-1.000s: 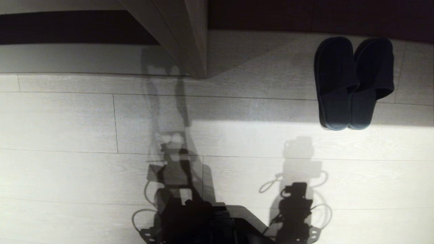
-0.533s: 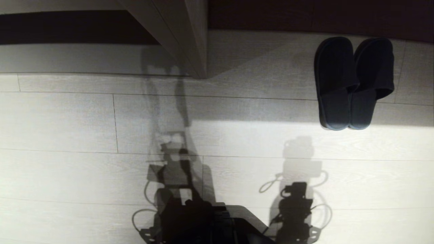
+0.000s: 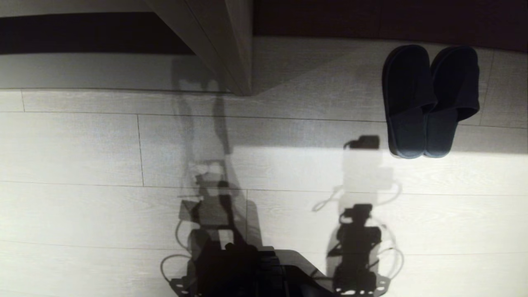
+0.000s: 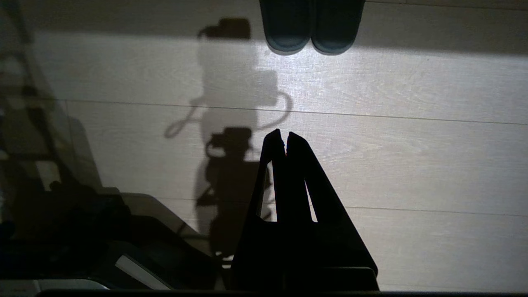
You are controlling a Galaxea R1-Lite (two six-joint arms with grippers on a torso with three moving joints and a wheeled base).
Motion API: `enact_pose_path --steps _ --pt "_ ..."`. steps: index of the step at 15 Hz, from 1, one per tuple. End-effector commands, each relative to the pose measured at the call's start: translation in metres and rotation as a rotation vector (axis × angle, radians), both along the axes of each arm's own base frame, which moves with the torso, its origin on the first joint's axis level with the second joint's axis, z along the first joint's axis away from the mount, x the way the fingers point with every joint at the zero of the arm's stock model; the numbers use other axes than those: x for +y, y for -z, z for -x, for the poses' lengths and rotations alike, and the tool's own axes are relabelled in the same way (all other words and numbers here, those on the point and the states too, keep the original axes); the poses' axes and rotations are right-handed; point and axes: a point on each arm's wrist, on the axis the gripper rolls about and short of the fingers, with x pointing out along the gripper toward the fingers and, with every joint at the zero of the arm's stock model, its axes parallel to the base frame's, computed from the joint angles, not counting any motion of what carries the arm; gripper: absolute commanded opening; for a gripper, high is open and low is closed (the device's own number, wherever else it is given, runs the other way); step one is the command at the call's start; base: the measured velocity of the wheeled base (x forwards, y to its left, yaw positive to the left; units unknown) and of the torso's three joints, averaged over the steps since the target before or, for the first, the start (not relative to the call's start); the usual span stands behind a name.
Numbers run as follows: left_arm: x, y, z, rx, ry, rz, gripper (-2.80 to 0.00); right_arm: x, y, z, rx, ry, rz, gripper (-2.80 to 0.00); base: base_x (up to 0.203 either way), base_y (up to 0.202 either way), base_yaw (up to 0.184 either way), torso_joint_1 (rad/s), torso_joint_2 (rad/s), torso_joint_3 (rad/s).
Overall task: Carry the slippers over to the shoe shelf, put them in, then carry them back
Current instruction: Pick up the slippers on the floor
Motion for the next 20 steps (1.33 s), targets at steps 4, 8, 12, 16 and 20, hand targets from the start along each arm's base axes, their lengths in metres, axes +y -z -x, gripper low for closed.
enact_pose_path --steps 4,8,12,16,20 --pt "0.0 0.0 0.0 0.0 0.0 -0.001 -2.8 -0.003 -0.041 -0.032 0.187 0.084 0.047 -2.8 0.0 0.0 0.0 0.0 0.0 0.0" --pt "0.0 0.0 0.0 0.0 0.0 -0.001 -2.8 -0.004 -0.042 -0.064 0.306 0.164 0.096 -2.8 0.0 0.0 0.0 0.0 0.0 0.0" --pt "0.0 0.0 0.0 -0.001 0.0 -0.001 -2.8 -0.004 -0.023 -0.106 0.332 0.258 0.106 -2.8 0.0 0.0 0.0 0.0 0.0 0.0" --pt "0.0 0.0 0.0 0.0 0.0 -0.001 -2.8 -0.011 -0.006 -0.14 0.338 0.339 0.105 -2.8 0.0 0.0 0.0 0.0 0.0 0.0" --pt "0.0 0.0 0.0 0.0 0.0 -0.001 -2.8 -0.013 0.004 -0.162 0.348 0.346 0.1 -2.8 0.0 0.0 0.0 0.0 0.0 0.0"
